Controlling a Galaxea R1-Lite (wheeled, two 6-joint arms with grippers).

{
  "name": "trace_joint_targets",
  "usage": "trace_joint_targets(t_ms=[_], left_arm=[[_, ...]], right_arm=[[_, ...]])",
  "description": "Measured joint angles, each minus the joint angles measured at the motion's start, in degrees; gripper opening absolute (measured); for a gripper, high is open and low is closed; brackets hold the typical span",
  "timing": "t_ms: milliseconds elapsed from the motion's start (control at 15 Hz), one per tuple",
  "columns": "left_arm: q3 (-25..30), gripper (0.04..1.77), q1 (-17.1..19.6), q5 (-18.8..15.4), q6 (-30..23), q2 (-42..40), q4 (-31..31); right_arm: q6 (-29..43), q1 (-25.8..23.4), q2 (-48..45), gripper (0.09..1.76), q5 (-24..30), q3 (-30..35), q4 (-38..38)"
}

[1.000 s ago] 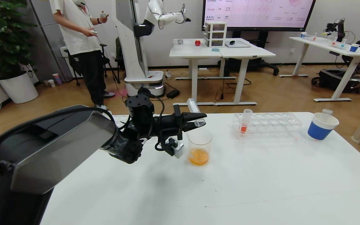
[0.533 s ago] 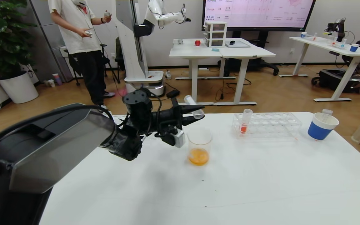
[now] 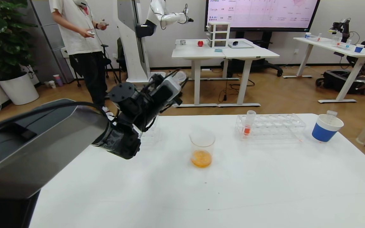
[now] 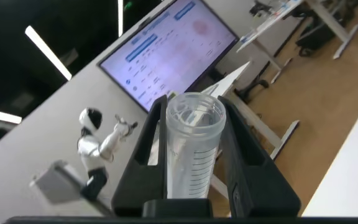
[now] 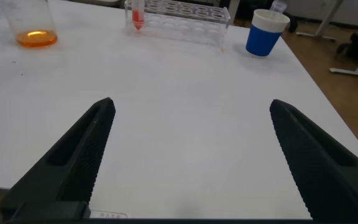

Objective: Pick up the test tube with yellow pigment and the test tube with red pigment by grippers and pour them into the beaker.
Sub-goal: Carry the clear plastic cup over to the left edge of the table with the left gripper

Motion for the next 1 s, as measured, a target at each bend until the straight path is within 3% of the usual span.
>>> trace_joint_targets(t_ms=[267,400,533,667,800,1000], left_arm=[[3.0,0.53,-3.8,25.6,-17.0,-3.0,0.9],[4.7,0.53,-5.9,34.4,-25.2,-4.9,3.8],[8.2,0.53,-7.0,39.3,-32.2,-7.8,9.4],[12.2,0.53,-7.2,42.0,-39.2,-11.4,15.5],[16.7,0.53,-6.3,41.8,-42.7,-14.4,17.1],[22.6,0.53,-3.6,40.9,-43.8,-17.3,15.0]], right_arm=[[0.0,0.0,0.0,1.74,0.0,0.0,0.0],[0.0,0.0,0.0,1.74,0.0,0.0,0.0],[0.0,0.0,0.0,1.74,0.0,0.0,0.0],[0.0,0.0,0.0,1.74,0.0,0.0,0.0],[0.0,0.0,0.0,1.74,0.0,0.0,0.0],[0.0,0.0,0.0,1.74,0.0,0.0,0.0]])
